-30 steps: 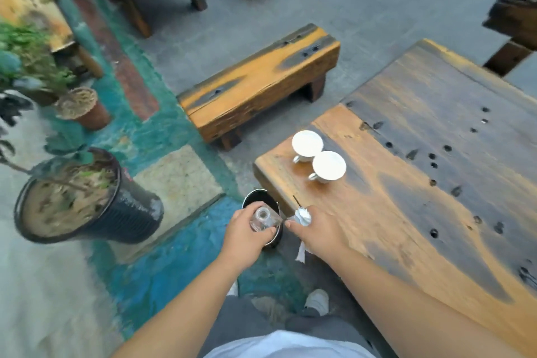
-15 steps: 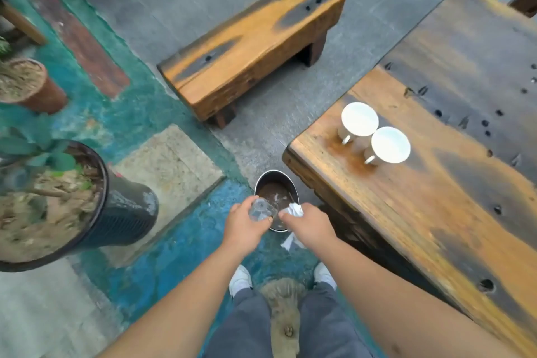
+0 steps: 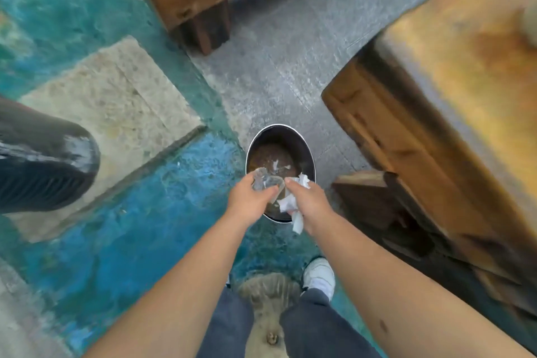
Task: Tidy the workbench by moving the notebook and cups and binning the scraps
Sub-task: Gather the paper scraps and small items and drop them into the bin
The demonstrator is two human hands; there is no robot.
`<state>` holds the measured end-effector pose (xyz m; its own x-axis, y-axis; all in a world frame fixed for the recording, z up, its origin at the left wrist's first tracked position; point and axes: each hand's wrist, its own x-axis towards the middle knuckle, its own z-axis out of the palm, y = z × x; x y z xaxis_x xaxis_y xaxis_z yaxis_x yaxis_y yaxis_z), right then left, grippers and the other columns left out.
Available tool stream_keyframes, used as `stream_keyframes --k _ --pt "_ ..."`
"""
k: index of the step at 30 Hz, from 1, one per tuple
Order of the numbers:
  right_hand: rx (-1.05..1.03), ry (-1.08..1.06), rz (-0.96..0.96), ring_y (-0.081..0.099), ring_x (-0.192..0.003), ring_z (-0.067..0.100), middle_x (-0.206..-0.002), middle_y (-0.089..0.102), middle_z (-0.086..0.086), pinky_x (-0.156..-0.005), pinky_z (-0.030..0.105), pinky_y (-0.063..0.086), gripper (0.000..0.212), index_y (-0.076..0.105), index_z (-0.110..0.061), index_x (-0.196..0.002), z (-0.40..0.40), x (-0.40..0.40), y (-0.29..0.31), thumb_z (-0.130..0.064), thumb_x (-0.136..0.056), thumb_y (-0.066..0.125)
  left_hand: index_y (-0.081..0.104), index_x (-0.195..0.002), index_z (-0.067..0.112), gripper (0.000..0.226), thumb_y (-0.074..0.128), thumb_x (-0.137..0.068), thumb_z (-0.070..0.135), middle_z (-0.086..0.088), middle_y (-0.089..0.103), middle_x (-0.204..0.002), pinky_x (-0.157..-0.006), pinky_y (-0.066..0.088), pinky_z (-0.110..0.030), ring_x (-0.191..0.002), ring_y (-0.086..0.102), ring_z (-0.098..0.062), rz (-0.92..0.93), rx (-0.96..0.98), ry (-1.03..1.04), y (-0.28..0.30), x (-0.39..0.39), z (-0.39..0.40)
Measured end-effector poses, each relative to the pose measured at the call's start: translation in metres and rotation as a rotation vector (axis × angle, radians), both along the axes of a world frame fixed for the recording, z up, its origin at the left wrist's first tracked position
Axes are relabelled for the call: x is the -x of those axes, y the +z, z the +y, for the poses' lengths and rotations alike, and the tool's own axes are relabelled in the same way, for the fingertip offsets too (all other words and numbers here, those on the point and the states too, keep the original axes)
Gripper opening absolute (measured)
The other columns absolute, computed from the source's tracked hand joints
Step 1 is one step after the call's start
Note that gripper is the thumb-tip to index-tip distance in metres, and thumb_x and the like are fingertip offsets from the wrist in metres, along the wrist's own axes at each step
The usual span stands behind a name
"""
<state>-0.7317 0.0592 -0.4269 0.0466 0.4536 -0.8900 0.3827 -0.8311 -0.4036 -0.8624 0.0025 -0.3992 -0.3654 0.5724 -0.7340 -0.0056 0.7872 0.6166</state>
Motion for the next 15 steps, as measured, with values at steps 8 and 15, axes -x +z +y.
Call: stream_keyframes --k 8,15 --pt "0.067 -0.262 0.161 0.069 -0.081 0.029 -0.11 0.069 0.021 -0.076 0.04 0.055 0.043 0.056 -0.003 -0.126 0.011 0.009 -0.114 -0.027 -0.091 0.065 0.062 -0.102 0.027 0.027 0.076 -0.08 0.021 0.012 0.068 -0.089 -0.077 0.048 -0.026 -0.087 0.065 -0.015 -0.018 0.004 0.216 -0.111 -0.023 0.019" --pt "0.125 -0.41 0.177 0.071 -0.093 0.038 -0.109 0.07 0.023 -0.08 0.049 0.058 0.035 0.06 -0.003 -0.121 0.01 0.017 -0.147 -0.026 -0.094 0.062 0.057 -0.127 0.017 0.047 0.069 -0.082 0.017 -0.013 0.069 -0.113 -0.09 0.056 -0.046 -0.099 0.068 -0.033 -0.228 0.143 0.614 -0.148 -0.056 0.041"
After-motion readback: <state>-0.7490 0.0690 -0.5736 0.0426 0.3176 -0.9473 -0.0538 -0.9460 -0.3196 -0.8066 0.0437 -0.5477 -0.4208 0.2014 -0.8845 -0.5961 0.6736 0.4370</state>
